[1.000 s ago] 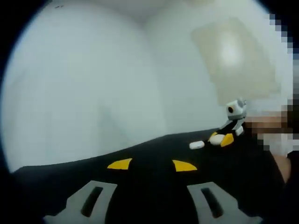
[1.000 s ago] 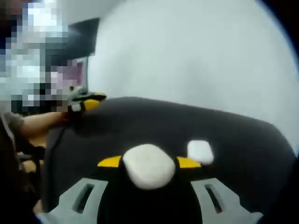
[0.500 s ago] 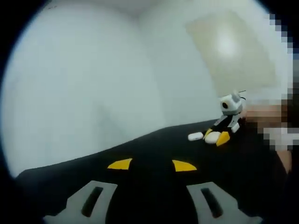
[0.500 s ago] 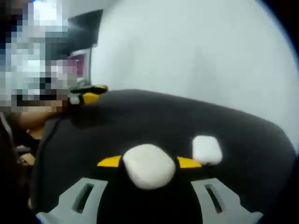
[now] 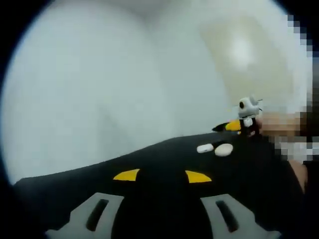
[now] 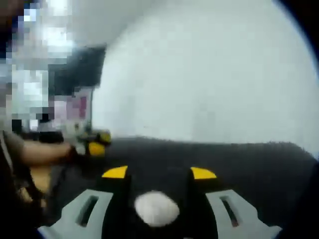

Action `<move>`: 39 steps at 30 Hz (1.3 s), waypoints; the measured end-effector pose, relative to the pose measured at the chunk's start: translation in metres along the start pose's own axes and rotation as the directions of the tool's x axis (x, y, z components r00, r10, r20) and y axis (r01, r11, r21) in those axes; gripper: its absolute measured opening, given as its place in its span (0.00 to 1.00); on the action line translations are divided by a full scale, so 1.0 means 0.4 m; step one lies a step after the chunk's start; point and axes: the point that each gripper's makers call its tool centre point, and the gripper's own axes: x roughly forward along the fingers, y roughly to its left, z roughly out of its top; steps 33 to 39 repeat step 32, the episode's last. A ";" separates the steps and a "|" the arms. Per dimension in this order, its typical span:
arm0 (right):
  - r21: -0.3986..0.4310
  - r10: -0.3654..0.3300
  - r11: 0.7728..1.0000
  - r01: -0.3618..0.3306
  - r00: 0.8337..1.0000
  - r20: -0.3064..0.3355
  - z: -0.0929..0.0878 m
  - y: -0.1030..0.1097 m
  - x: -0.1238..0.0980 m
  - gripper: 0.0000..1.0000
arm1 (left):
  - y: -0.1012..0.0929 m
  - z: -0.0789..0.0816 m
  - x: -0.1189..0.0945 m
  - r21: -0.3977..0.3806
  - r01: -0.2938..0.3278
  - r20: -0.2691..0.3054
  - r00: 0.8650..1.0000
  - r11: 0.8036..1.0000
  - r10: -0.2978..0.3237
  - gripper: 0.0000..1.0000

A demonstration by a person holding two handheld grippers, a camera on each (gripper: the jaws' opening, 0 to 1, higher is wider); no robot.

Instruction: Pick up three earphones and place each one into its charging case using tactile feedback, ensure that each earphone is properly inserted and securely positioned inside the case.

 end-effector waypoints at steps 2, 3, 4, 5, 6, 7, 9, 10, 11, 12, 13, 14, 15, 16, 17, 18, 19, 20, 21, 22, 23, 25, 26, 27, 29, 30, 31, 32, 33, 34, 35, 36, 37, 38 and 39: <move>0.084 -0.012 0.996 0.004 0.996 0.091 0.066 -0.007 0.000 0.41 | 0.012 0.004 -0.003 -0.035 -0.005 0.012 1.000 0.999 0.005 0.31; 0.100 -0.012 0.995 0.000 0.993 0.116 0.090 -0.002 0.004 0.37 | 0.016 0.005 -0.005 -0.042 -0.008 0.015 1.000 0.999 0.009 0.31; 0.085 0.006 0.996 -0.016 0.993 0.121 0.099 0.020 0.013 0.36 | 0.020 0.008 -0.007 -0.050 -0.011 0.022 1.000 0.999 0.012 0.31; 0.075 0.031 0.996 -0.041 0.991 0.131 0.100 0.044 0.023 0.36 | 0.023 0.010 -0.008 -0.059 -0.013 0.029 0.999 0.998 0.015 0.31; 0.059 0.093 0.993 -0.100 0.989 0.115 0.080 0.090 0.040 0.36 | 0.025 0.012 -0.010 -0.064 -0.013 0.032 0.999 0.998 0.015 0.31; 0.062 0.125 0.990 -0.130 0.989 0.076 0.053 0.117 0.048 0.36 | 0.026 0.013 -0.011 -0.066 -0.014 0.036 0.999 0.998 0.016 0.31; 0.075 0.198 0.978 -0.193 0.978 -0.066 -0.041 0.182 0.064 0.36 | 0.023 0.016 -0.015 -0.052 -0.017 0.042 0.999 0.999 0.019 0.30; 0.060 0.210 0.977 -0.204 0.969 -0.130 -0.085 0.203 0.066 0.35 | 0.021 0.013 -0.016 -0.028 -0.021 0.035 0.999 0.999 0.022 0.29; 0.027 0.218 0.976 -0.217 0.961 -0.170 -0.119 0.219 0.068 0.33 | 0.019 0.012 -0.016 0.022 -0.028 0.024 0.999 0.999 0.027 0.28; -0.008 0.224 0.973 -0.231 0.952 -0.210 -0.149 0.231 0.067 0.30 | 0.012 0.012 -0.016 0.053 -0.025 0.024 0.999 0.998 0.024 0.26; -0.029 0.220 0.972 -0.234 0.944 -0.246 -0.180 0.234 0.064 0.29 | 0.003 0.012 -0.015 0.061 -0.028 0.020 0.999 0.998 0.027 0.25; -0.013 0.221 0.973 -0.231 0.944 -0.245 -0.195 0.235 0.066 0.29 | 0.007 0.017 -0.014 0.049 -0.043 0.019 0.999 0.998 0.042 0.23; 0.007 0.223 0.973 -0.229 0.943 -0.246 -0.209 0.233 0.063 0.29 | 0.014 0.020 -0.017 0.037 -0.063 0.015 0.998 0.997 0.063 0.22; -0.034 0.208 0.973 -0.227 0.935 -0.289 -0.218 0.228 0.057 0.29 | 0.025 0.019 -0.024 0.014 -0.099 -0.010 0.995 0.995 0.099 0.22; -0.091 0.195 0.969 -0.230 0.937 -0.291 -0.215 0.219 0.055 0.29 | 0.032 0.022 -0.031 0.006 -0.128 -0.028 0.991 0.992 0.128 0.22; -0.102 0.195 0.969 -0.224 0.951 -0.238 -0.201 0.218 0.058 0.29 | 0.023 0.033 -0.035 0.010 -0.130 -0.024 0.991 0.991 0.131 0.22; -0.092 0.199 0.970 -0.226 0.950 -0.240 -0.201 0.215 0.050 0.29 | 0.017 0.042 -0.042 0.002 -0.133 -0.026 0.991 0.991 0.133 0.23; -0.077 0.203 0.971 -0.225 0.953 -0.226 -0.193 0.215 0.048 0.29 | -0.002 0.047 -0.049 -0.040 -0.123 -0.037 0.992 0.992 0.122 0.24; -0.068 0.208 0.972 -0.226 0.958 -0.197 -0.181 0.212 0.046 0.29 | -0.020 0.054 -0.055 -0.064 -0.103 -0.037 0.994 0.993 0.101 0.24; -0.076 0.205 0.973 -0.220 0.964 -0.169 -0.168 0.207 0.045 0.29 | -0.032 0.059 -0.060 -0.076 -0.092 -0.039 0.995 0.993 0.089 0.25; -0.073 0.197 0.975 -0.210 0.969 -0.148 -0.159 0.199 0.044 0.29 | -0.042 0.063 -0.064 -0.083 -0.085 -0.039 0.996 0.993 0.082 0.25; -0.066 0.190 0.977 -0.201 0.971 -0.148 -0.160 0.190 0.044 0.29 | -0.059 0.066 -0.072 -0.083 -0.071 -0.037 0.997 0.994 0.069 0.25; -0.074 0.189 0.976 -0.203 0.969 -0.160 -0.167 0.188 0.044 0.29 | -0.060 0.063 -0.075 -0.076 -0.075 -0.040 0.997 0.994 0.072 0.25; -0.091 0.194 0.973 -0.212 0.965 -0.179 -0.177 0.192 0.045 0.29 | -0.057 0.058 -0.079 -0.077 -0.083 -0.043 0.996 0.994 0.080 0.24; -0.140 0.216 0.959 -0.247 0.954 -0.207 -0.191 0.207 0.045 0.29 | -0.047 0.042 -0.086 -0.114 -0.092 -0.042 0.995 0.989 0.088 0.25; -0.161 0.223 0.952 -0.260 0.950 -0.219 -0.196 0.215 0.045 0.29 | -0.038 0.029 -0.089 -0.135 -0.091 -0.048 0.995 0.987 0.086 0.26; -0.181 0.227 0.945 -0.271 0.946 -0.230 -0.202 0.224 0.045 0.29 | -0.032 0.016 -0.093 -0.162 -0.088 -0.056 0.995 0.983 0.080 0.28; -0.199 0.233 0.939 -0.281 0.944 -0.234 -0.205 0.230 0.045 0.29 | -0.021 0.004 -0.098 -0.200 -0.093 -0.059 0.995 0.975 0.082 0.30; -0.199 0.233 0.939 -0.281 0.944 -0.234 -0.205 0.230 0.045 0.29 | -0.021 0.004 -0.098 -0.200 -0.093 -0.059 0.995 0.975 0.082 0.30; -0.199 0.233 0.939 -0.281 0.944 -0.234 -0.205 0.230 0.045 0.29 | -0.021 0.004 -0.098 -0.200 -0.093 -0.059 0.995 0.975 0.082 0.30; -0.199 0.233 0.939 -0.281 0.944 -0.234 -0.205 0.230 0.045 0.29 | -0.021 0.004 -0.098 -0.200 -0.093 -0.059 0.995 0.975 0.082 0.30; -0.199 0.233 0.939 -0.281 0.944 -0.234 -0.205 0.230 0.045 0.29 | -0.021 0.004 -0.098 -0.200 -0.093 -0.059 0.995 0.975 0.082 0.30; -0.199 0.233 0.939 -0.281 0.944 -0.234 -0.205 0.230 0.045 0.29 | -0.021 0.004 -0.098 -0.200 -0.093 -0.059 0.995 0.975 0.082 0.30; -0.199 0.233 0.939 -0.281 0.944 -0.234 -0.205 0.230 0.045 0.29 | -0.021 0.004 -0.098 -0.200 -0.093 -0.059 0.995 0.975 0.082 0.30; -0.199 0.233 0.939 -0.281 0.944 -0.234 -0.205 0.230 0.045 0.29 | -0.021 0.004 -0.098 -0.200 -0.093 -0.059 0.995 0.975 0.082 0.30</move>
